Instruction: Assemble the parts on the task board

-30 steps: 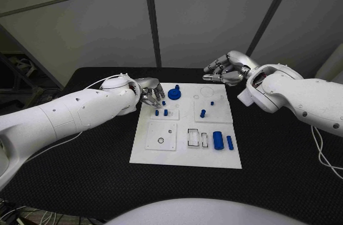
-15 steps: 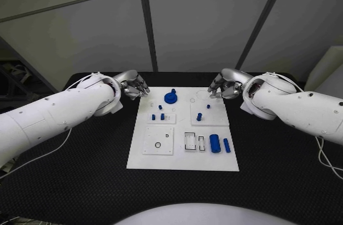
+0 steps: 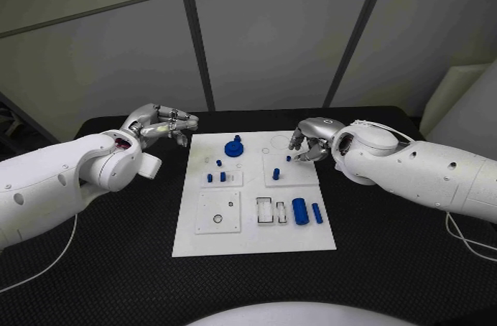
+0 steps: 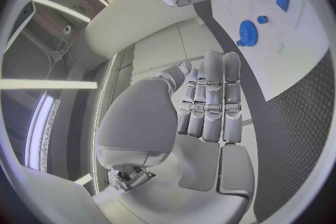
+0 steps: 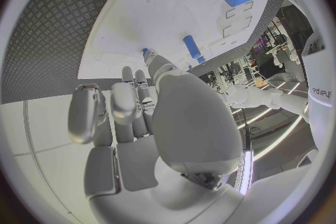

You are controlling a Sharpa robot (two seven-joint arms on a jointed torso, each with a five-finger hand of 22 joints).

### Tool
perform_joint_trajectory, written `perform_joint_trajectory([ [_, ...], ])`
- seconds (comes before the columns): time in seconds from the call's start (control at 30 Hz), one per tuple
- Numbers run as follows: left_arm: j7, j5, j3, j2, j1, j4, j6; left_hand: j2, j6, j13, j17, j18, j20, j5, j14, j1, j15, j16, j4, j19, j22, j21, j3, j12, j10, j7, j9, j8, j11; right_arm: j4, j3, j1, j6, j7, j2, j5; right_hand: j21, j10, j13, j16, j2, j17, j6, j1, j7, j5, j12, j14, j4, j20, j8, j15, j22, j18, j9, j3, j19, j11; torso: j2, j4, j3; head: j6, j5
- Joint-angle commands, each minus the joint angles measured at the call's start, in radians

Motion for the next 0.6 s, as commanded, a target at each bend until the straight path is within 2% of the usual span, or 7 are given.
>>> perform_joint_trajectory([
  [0.03, 0.068, 0.177, 0.001, -0.017, -0.003, 0.032, -0.011, -0.002, -0.009, 0.0, -0.007, -0.011, 0.001, -0.005, -0.007, -0.01, -0.001, -0.011, 0.007, -0.002, -0.008, -0.011, 0.0, -0.006, -0.007, 0.001, -0.001, -0.006, 0.003, 0.003, 0.0, 0.0, -0.03, -0.004, 0.008, -0.052, -0.003, -0.007, -0.003, 0.002, -0.007, 0.001, -0.009, 0.0, 0.0, -0.006, -0.005, 0.014, -0.01, 0.01, -0.004, 0.008, 0.032, -0.007, -0.001, 0.0, 0.0, -0.001, 0.001, 0.0005, 0.0, 0.0, 0.001],
  [0.1, 0.072, 0.187, 0.001, -0.029, -0.006, 0.046, -0.008, -0.002, -0.009, 0.0, -0.009, -0.011, 0.001, -0.005, -0.007, -0.011, -0.001, -0.016, 0.008, -0.002, -0.011, -0.015, 0.0, -0.006, -0.007, 0.002, -0.001, -0.006, 0.003, 0.005, 0.0, -0.002, -0.025, -0.004, 0.012, -0.051, -0.002, -0.007, -0.005, 0.007, -0.003, 0.007, -0.011, 0.002, 0.0, -0.005, -0.004, 0.015, -0.012, 0.011, -0.003, 0.008, 0.032, -0.007, -0.001, 0.002, 0.0, -0.001, 0.0, -0.0004, 0.0005, 0.003, -0.002],
  [0.2, 0.077, 0.201, 0.001, -0.04, -0.009, 0.059, -0.007, -0.003, -0.009, 0.001, -0.013, -0.011, 0.001, -0.005, -0.007, -0.011, -0.001, -0.021, 0.007, -0.001, -0.016, -0.02, 0.001, -0.006, -0.007, 0.002, 0.0, -0.007, 0.003, 0.009, -0.001, -0.006, -0.019, -0.006, 0.016, -0.048, 0.003, -0.005, -0.014, 0.015, 0.006, 0.014, -0.011, 0.009, 0.0, 0.014, -0.003, 0.016, -0.022, 0.013, 0.0, 0.008, 0.038, -0.008, 0.0, 0.013, 0.004, -0.001, 0.0, 0.0022, -0.0003, 0.004, -0.005],
  [0.4, 0.088, 0.217, 0.0, -0.052, -0.012, 0.073, -0.023, -0.002, -0.009, 0.001, -0.017, -0.011, 0.002, -0.005, -0.006, -0.015, 0.0, -0.028, 0.009, 0.001, -0.022, -0.027, 0.002, -0.006, -0.006, 0.002, 0.0, -0.007, 0.004, 0.008, -0.001, -0.011, -0.029, -0.014, 0.029, -0.043, 0.015, 0.006, -0.031, 0.031, 0.03, 0.029, 0.0, 0.014, -0.003, 0.032, -0.002, 0.019, -0.032, 0.012, 0.004, 0.007, 0.05, -0.011, 0.002, 0.041, 0.01, -0.003, 0.001, 0.0017, -0.0006, 0.003, 0.002],
  [0.6, 0.094, 0.221, 0.0, -0.06, -0.013, 0.081, -0.025, -0.003, -0.01, 0.001, -0.02, -0.011, 0.002, -0.005, -0.006, -0.014, 0.0, -0.032, 0.008, 0.002, -0.025, -0.032, 0.002, -0.007, -0.007, 0.002, 0.0, -0.008, 0.004, 0.005, -0.001, -0.014, 0.016, -0.044, 0.04, -0.046, 0.039, 0.035, -0.046, 0.012, 0.05, -0.006, 0.028, 0.013, -0.012, 0.034, 0.0, 0.015, -0.039, 0.008, 0.012, 0.001, 0.073, -0.016, 0.007, 0.067, 0.023, -0.011, 0.0, 0.0003, -0.0001, -0.003, 0.004],
])
